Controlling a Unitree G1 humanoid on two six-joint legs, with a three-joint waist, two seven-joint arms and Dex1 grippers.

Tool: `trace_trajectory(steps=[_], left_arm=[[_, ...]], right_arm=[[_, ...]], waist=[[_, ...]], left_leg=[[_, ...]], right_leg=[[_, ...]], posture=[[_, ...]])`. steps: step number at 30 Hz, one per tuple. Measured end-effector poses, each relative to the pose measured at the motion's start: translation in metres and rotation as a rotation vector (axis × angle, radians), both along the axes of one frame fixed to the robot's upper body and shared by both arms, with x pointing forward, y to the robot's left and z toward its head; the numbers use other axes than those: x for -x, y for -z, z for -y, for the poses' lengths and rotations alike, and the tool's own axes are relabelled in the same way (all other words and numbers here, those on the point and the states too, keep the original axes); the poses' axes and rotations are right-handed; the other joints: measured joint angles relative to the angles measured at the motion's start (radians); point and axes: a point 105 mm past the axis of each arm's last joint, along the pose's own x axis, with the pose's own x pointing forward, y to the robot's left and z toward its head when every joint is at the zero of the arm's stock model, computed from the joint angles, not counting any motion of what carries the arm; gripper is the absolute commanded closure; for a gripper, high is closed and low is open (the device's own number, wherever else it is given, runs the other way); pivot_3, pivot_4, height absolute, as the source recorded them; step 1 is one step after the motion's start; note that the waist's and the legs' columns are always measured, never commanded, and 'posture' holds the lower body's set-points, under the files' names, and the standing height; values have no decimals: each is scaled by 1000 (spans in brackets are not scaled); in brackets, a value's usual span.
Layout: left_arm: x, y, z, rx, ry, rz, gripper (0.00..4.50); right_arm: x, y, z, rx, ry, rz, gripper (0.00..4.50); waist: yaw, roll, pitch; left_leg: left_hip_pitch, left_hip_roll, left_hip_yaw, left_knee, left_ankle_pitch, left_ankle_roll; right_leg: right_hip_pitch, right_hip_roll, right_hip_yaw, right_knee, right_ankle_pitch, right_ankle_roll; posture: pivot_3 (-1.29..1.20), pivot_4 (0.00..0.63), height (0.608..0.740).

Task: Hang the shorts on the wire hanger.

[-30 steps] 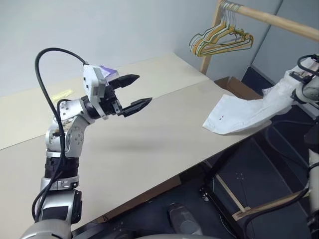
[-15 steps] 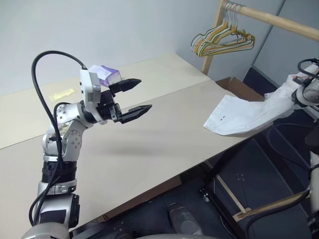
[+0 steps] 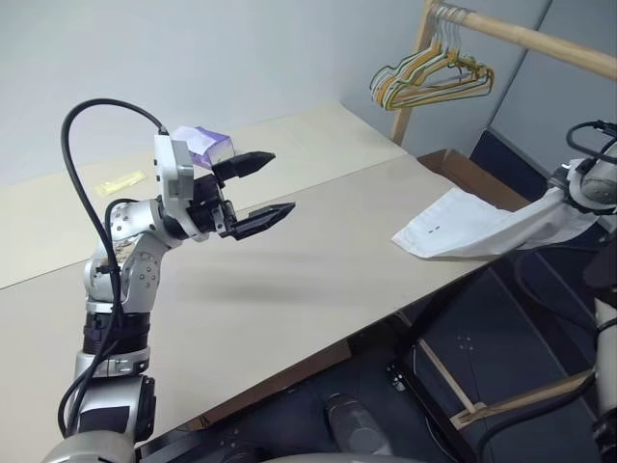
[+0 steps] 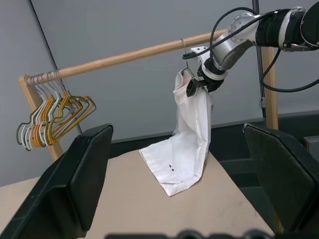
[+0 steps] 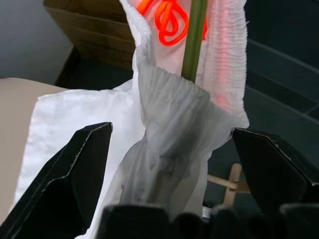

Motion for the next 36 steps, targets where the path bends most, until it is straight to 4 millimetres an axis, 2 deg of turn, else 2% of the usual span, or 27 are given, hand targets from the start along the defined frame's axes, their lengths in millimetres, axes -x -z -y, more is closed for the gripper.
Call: trace_trajectory(steps=[5, 10, 16, 20, 23, 26, 29, 33, 36], left_arm=[[0, 0, 0, 2, -1, 1, 0], [0, 0, 0, 1, -4, 3, 0], [-1, -2, -2, 12, -14, 7, 0], [1, -1, -8, 19, -28, 4, 0], [1, 1, -19, 22, -90, 0, 0], [-1, 2, -30, 21, -176, 0, 0], [1, 7, -43, -3, -253, -20, 0], [6, 21, -57, -11, -334, -72, 0], [12, 32, -69, -8, -401, -103, 0]], right_arm=[[1, -17, 6, 347, 93, -90, 34], [1, -57, 2, 718, 189, -62, 34], [-6, -100, -28, 1011, 194, 88, 34], [-20, -113, -62, 1097, 74, 197, 34], [-36, -108, -95, 1125, -111, 249, 34], [-51, -91, -134, 1126, -333, 272, 34], [-56, -74, -164, 1047, -508, 324, 34], [-53, -58, -182, 1016, -695, 371, 34], [-47, -32, -194, 1049, -858, 343, 34]], waist=[[0, 0, 0], [0, 0, 0], [0, 0, 0], [0, 0, 0], [4, 0, 0], [24, 0, 0], [62, 0, 0], [136, 0, 0], [195, 0, 0]], left_leg=[[0, 0, 0, 1, 0, 0], [-1, 0, 0, 1, 0, 0], [0, 0, 0, 2, 0, 0], [0, 0, -1, 2, 0, 0], [0, 0, -1, 2, 0, 0], [0, 0, -2, 2, 0, 0], [1, 1, -4, 2, 0, 0], [0, 1, -5, 2, 0, 0], [0, 1, -5, 2, -1, 2]], right_leg=[[0, 0, 0, 1, 1, -1], [-1, 0, 1, 1, 3, -4], [0, 0, 1, 2, 4, -4], [0, 0, 1, 2, 4, -4], [0, 0, 0, 2, 4, -4], [-1, 1, 0, 3, 4, -5], [-3, 1, -2, 3, 4, -5], [-5, 2, -4, 2, 5, -6], [-5, 2, -4, 2, 5, -6]], posture=[[-229, 0, 740], [-222, 0, 740], [-197, 0, 740], [-159, 0, 740], [-140, 0, 740], [-74, 0, 740], [-21, 0, 740], [44, 0, 740], [96, 0, 740]])
